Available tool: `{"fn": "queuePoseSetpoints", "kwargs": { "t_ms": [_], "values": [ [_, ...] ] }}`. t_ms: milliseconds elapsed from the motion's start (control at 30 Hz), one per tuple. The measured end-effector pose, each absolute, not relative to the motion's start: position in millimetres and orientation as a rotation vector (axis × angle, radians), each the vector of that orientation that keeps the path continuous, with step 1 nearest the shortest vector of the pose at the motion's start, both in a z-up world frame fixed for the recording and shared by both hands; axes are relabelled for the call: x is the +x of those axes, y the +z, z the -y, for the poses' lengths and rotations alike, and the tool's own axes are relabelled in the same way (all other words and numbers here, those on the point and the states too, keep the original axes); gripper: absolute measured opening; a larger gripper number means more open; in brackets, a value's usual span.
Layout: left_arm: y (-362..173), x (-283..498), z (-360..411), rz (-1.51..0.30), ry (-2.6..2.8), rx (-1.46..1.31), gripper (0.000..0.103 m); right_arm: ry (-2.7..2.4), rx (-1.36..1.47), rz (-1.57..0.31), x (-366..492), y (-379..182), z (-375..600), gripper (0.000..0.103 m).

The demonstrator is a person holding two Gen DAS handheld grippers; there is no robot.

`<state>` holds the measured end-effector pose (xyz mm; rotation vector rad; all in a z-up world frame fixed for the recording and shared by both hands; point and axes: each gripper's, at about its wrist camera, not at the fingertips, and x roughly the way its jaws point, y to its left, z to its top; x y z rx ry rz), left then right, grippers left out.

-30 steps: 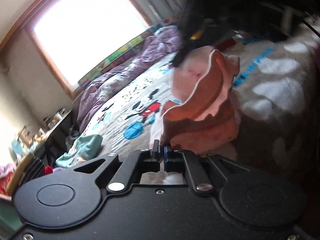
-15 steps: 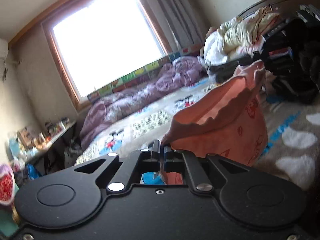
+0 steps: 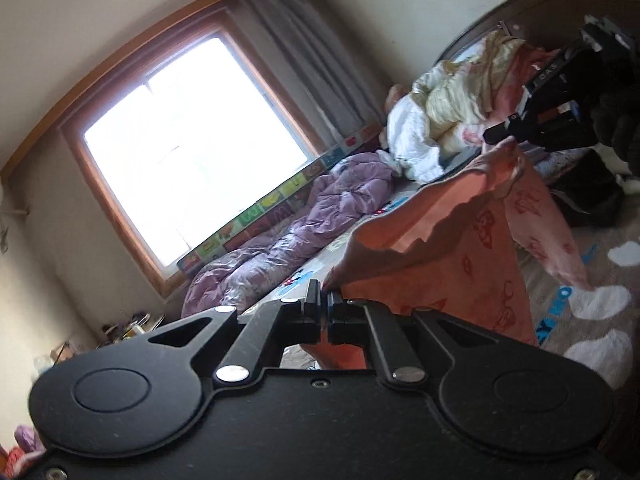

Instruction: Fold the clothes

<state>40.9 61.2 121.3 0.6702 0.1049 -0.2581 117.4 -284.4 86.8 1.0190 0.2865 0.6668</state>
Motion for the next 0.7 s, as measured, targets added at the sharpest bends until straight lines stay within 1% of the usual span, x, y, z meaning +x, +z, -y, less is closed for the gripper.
{"fn": "queuePoseSetpoints", "kwargs": {
  "t_ms": [133,267,533,700],
  "values": [
    [114.3,53.7,-66.6,-0.13,-0.273,0.732,0.001,0.673,1.011,-0.3,122.8,85.7,282.7,0.003],
    [102.8,93.1,-74.0,-0.19,-0.275,0.764,0.001,0.657,1.0,-0.326,144.1,79.8,276.3,0.003],
    [84.9,212.1,-73.8,-0.276,-0.214,0.868,0.001,0.571,0.97,-0.376,239.1,59.5,262.0,0.003],
    [97.0,290.0,-67.7,-0.272,-0.147,0.879,0.002,0.529,0.95,-0.37,317.0,60.1,253.5,0.003]
  ]
}}
